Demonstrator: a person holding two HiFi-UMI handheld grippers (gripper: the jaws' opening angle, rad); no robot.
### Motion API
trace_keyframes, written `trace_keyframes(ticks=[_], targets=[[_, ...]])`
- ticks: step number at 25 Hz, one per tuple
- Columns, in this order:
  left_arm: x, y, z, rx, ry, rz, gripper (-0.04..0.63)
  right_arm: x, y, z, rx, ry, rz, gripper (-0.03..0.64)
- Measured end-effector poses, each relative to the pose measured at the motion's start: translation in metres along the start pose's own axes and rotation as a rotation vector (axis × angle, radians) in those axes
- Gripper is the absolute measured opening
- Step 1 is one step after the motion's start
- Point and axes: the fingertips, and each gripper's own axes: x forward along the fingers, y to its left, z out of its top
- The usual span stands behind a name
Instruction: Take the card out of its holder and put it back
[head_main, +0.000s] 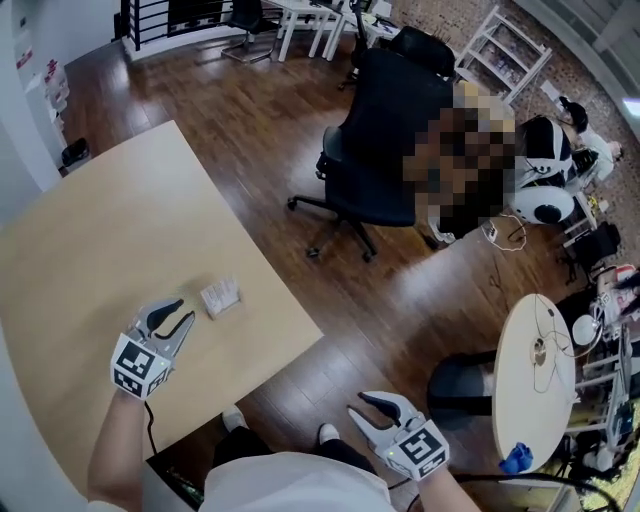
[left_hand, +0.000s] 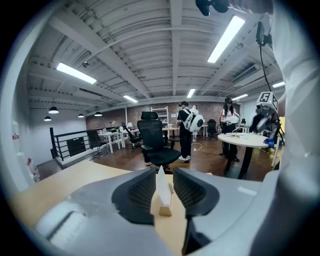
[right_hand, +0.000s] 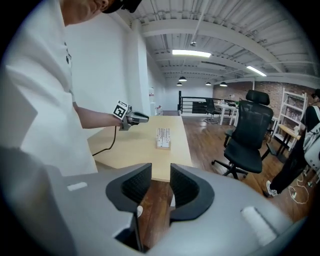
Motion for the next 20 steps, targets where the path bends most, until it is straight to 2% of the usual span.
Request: trace_keyframes(ticks=[6,10,12,15,20], targets=[[-0.083,-0.097,0.000,-0.044,0.027,0.172,0.094,-0.035,-0.022,-0.020,-0.095,-0.112,0.100,0.121],[-0.119,-0.208,0.016,-0.195,-0.065,0.281,0.092,-0.072,-0.031,-0.056,-0.158,-0.160,0.188,0.121],[-0.127,-0.274,0.024,-0.260,-0.100,0.299,0.092,-0.100,-0.034,-0.075,-0.176,-0.177,0.228,0.121],[-0.134,-0.362,0.031,-0.321,-0.095,0.334,0.086,-0.143,-0.039,-0.101,-0.190,-0.179,0.274,0.121],[-0.142,-0.457,0.029,-0.380,-0.052,0.348,0.080,-0.193,-0.042,-0.126,-0.207,-0.188,0.323,0.121]])
